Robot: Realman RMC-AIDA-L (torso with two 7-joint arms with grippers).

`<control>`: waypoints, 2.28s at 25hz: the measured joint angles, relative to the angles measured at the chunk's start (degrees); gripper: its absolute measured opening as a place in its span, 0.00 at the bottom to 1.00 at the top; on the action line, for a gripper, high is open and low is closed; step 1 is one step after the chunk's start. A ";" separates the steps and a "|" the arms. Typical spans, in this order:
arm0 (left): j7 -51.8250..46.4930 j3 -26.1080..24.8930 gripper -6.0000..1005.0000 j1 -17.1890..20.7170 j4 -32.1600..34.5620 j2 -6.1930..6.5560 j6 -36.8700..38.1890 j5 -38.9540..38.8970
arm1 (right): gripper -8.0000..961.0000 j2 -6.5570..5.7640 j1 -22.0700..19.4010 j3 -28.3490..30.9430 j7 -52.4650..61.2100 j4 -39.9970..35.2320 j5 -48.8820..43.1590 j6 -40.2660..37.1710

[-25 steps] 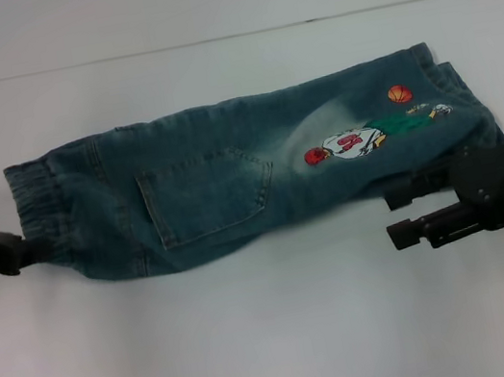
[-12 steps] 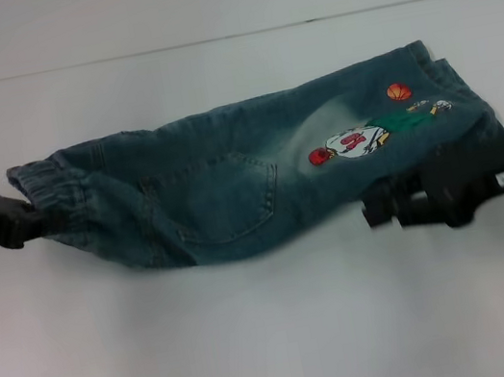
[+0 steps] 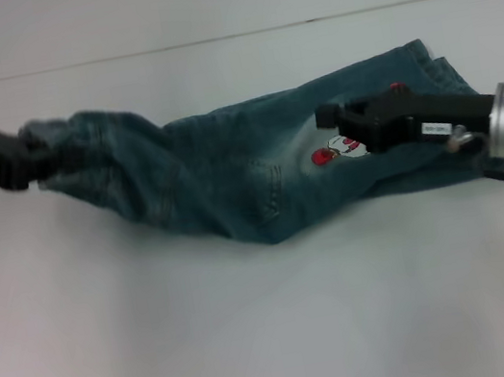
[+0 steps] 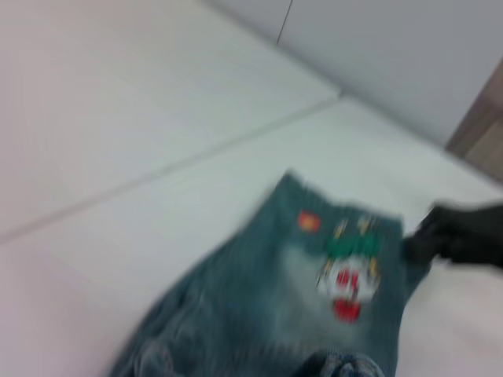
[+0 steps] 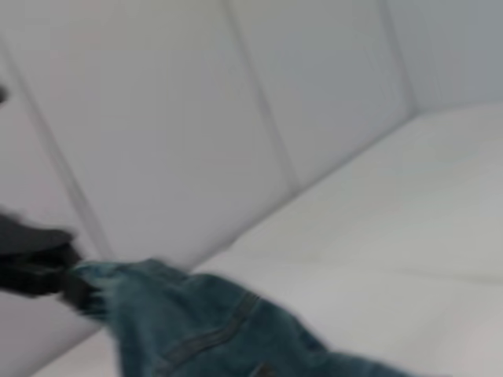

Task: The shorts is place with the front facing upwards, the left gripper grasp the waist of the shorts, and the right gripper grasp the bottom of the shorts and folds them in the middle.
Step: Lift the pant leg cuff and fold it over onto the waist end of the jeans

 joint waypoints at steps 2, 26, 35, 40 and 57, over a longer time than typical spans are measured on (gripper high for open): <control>-0.01 -1.20 0.04 -0.37 -0.25 0.28 0.41 -2.78 | 0.01 0.17 0.22 0.02 -7.07 5.83 6.83 3.44; -0.46 0.86 0.04 -8.76 -8.04 1.64 0.14 -10.92 | 0.01 1.75 15.50 1.19 -38.00 32.79 18.55 22.88; -0.52 1.63 0.04 -9.98 -8.09 1.45 0.20 -10.92 | 0.01 1.76 18.97 12.38 -38.33 38.89 0.36 25.02; -0.39 1.62 0.04 -10.03 -8.09 1.51 0.15 -10.92 | 0.01 1.76 19.48 24.61 -37.93 41.71 -14.61 27.75; 0.25 1.62 0.04 -8.92 -8.09 1.31 0.06 -10.77 | 0.01 0.63 13.45 41.68 -36.73 39.88 -32.50 31.66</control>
